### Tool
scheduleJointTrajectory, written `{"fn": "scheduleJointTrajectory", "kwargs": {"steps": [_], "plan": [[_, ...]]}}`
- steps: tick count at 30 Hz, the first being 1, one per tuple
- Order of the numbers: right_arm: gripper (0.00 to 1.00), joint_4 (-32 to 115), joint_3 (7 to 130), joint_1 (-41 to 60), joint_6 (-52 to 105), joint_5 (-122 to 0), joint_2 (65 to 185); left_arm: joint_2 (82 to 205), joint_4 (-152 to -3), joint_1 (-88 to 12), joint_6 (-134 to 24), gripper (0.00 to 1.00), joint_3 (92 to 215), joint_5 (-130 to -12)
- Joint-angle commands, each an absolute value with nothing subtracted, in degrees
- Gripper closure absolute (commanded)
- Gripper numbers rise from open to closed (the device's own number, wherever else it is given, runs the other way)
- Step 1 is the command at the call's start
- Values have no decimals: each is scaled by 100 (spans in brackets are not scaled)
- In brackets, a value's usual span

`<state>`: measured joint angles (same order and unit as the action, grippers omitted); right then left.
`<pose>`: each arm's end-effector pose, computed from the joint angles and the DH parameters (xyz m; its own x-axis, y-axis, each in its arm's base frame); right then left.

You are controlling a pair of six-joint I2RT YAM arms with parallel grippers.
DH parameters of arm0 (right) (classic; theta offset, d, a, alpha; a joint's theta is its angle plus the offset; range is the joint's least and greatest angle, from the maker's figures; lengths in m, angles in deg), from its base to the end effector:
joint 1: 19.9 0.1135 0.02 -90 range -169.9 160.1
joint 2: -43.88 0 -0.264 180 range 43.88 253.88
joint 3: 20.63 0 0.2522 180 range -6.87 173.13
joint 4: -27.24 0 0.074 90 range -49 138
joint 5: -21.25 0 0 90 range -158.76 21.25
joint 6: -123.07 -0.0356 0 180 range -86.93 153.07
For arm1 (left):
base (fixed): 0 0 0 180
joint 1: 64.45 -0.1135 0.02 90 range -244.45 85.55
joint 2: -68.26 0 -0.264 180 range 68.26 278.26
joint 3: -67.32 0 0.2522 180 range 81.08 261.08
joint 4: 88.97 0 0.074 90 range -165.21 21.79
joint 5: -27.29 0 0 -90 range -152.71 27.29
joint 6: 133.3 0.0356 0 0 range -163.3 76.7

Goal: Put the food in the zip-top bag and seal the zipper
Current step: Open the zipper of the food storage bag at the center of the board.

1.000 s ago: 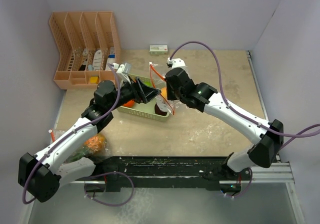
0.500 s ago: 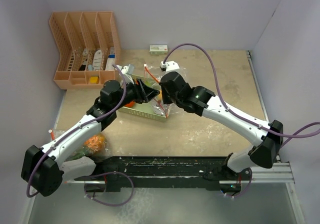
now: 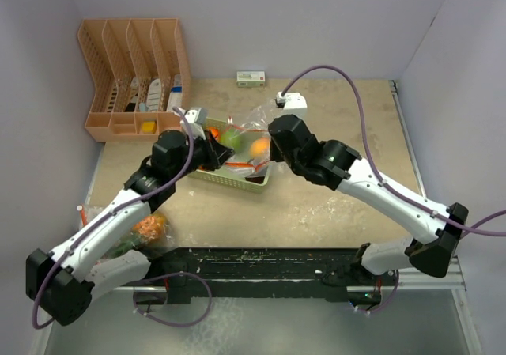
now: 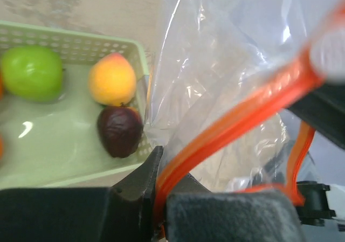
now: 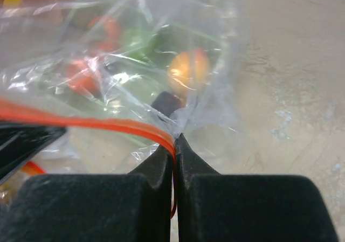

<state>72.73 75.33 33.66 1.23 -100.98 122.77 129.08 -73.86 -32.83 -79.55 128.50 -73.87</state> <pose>0.1945 0.2315 0.3970 -0.4522 0.1389 -0.8810 -0.1923 0.9494 0.2483 0.2083 -0.1363 0.3178 -0.5732 -0.3283 -0.7507 0.4151 0.6735 -0.6116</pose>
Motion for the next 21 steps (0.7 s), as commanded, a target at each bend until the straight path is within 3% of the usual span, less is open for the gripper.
{"fn": "scheduleJointTrajectory", "kwargs": {"steps": [1,8,13,14,18,21], "plan": [[100,7717,7529,3142,-511,-11123,11896,12175,-5894,-3280,-7143,97,13360,-6275],[100,7679,7198,2607,-587,-10700,11679,11940,-4207,-3285,-6719,98,13915,-4626],[98,6993,7197,2644,109,-9579,12127,11987,-3769,-3281,-6447,100,14366,-4066],[94,6826,7228,2654,235,-9124,12180,11997,-3700,-3281,-6369,100,14454,-3929],[57,5411,6846,2659,871,-6982,11894,11929,-3519,-3281,-6099,100,14693,-3502],[34,4642,6598,2659,986,-5955,11544,11846,-3513,-3281,-5979,100,14786,-3397]]}}
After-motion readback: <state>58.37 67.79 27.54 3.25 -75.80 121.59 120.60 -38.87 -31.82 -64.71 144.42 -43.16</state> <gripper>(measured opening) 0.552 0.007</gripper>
